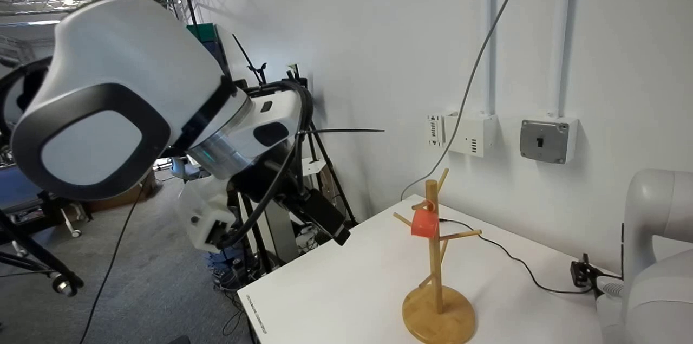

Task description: Take the cup off the stand and place it on the table

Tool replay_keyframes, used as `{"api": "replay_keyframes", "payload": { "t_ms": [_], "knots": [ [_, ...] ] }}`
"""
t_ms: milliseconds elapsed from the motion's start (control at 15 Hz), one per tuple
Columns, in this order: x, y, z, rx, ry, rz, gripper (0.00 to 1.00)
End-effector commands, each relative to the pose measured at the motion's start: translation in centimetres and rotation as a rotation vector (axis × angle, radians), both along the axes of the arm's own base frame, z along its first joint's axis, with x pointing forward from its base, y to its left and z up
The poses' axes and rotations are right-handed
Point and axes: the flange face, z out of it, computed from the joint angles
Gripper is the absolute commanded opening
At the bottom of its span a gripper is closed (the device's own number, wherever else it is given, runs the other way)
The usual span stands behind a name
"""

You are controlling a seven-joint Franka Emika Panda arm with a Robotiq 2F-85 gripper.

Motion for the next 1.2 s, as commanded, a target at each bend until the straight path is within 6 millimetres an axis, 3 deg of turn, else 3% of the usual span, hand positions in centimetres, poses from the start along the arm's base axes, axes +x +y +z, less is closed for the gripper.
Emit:
{"api": "replay_keyframes", "payload": {
  "t_ms": [0,667,1133],
  "knots": [
    [0.2,0.2,-0.1,-0.002,-0.007,0.005,1.0],
    [1.2,0.9,-1.0,-0.015,-0.025,-0.019,1.0],
    [2.3,0.7,-0.5,-0.039,-0.139,-0.121,1.0]
  ]
}}
